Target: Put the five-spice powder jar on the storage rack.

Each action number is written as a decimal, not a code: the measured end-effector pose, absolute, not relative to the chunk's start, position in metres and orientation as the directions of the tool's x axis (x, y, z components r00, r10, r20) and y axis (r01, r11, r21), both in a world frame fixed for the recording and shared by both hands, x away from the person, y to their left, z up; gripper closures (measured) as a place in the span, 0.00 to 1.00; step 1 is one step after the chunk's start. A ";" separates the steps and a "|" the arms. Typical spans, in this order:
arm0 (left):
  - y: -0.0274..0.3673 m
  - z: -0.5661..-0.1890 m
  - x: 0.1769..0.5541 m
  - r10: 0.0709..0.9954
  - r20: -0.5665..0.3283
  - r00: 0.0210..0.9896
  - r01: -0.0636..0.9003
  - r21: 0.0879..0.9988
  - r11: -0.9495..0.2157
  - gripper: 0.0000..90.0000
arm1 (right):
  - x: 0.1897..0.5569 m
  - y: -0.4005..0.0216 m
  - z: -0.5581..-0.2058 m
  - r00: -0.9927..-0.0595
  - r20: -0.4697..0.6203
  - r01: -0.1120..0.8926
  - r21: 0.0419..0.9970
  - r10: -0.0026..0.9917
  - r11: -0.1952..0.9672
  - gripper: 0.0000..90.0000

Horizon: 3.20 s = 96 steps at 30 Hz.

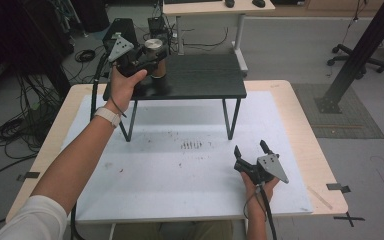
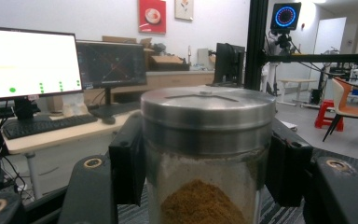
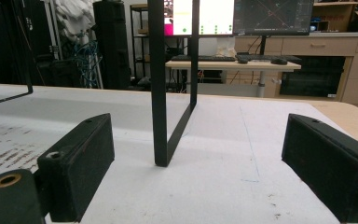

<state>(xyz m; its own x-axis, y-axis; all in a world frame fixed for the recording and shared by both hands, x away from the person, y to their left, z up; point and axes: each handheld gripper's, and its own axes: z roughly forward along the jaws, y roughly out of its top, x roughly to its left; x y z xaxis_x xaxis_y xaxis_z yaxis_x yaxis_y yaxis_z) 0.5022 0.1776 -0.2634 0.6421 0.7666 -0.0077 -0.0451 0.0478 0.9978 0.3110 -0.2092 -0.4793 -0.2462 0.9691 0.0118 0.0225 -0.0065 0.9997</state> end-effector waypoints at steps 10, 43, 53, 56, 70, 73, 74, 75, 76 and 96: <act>0.178 -0.263 0.502 0.766 -0.009 0.643 -0.045 0.998 0.049 0.46 | 0.311 -0.209 -0.479 -0.246 0.013 0.023 1.000 0.969 -0.007 0.10; 0.183 -0.253 0.492 0.789 -0.029 0.614 -0.126 0.983 0.134 0.19 | 0.311 -0.209 -0.479 -0.245 0.013 0.024 1.000 0.969 -0.007 0.10; 0.199 -0.246 0.471 0.796 0.002 0.606 -0.148 0.983 0.109 0.06 | 0.311 -0.209 -0.479 -0.244 0.012 0.025 1.000 0.970 -0.006 0.10; 0.203 -0.245 0.462 0.794 -0.004 0.607 -0.153 0.981 0.122 0.04 | 0.311 -0.209 -0.479 -0.244 0.012 0.025 1.000 0.970 -0.006 0.10; 0.225 -0.241 0.422 0.784 -0.034 0.620 -0.150 0.976 0.160 0.00 | 0.311 -0.209 -0.479 -0.243 0.012 0.025 1.000 0.970 -0.006 0.10; 0.232 -0.243 0.414 0.786 -0.034 0.617 -0.150 0.976 0.161 0.00 | 0.311 -0.209 -0.479 -0.244 0.012 0.024 1.000 0.970 -0.007 0.10; 0.234 -0.243 0.412 0.787 -0.035 0.616 -0.149 0.976 0.160 0.00 | 0.311 -0.209 -0.479 -0.244 0.012 0.025 1.000 0.970 -0.006 0.10; 0.237 -0.244 0.409 0.789 -0.038 0.613 -0.149 0.975 0.162 0.00 | 0.311 -0.209 -0.479 -0.244 0.012 0.025 1.000 0.970 -0.006 0.10; 0.239 -0.245 0.406 0.793 -0.039 0.608 -0.147 0.976 0.161 0.00 | 0.311 -0.209 -0.479 -0.244 0.012 0.025 1.000 0.970 -0.006 0.10; 0.278 -0.274 0.345 0.835 -0.026 0.549 -0.178 0.973 0.147 0.00 | 0.311 -0.209 -0.479 -0.242 0.013 0.024 1.000 0.970 -0.008 0.10</act>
<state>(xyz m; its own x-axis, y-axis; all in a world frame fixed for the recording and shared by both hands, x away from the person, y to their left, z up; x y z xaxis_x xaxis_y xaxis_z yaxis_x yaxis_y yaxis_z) 0.3451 0.2776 -0.2743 0.5491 0.8354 -0.0260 -0.1782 0.1474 0.9729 0.3111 -0.2091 -0.4792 -0.2422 0.9701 0.0134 0.0240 -0.0078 0.9997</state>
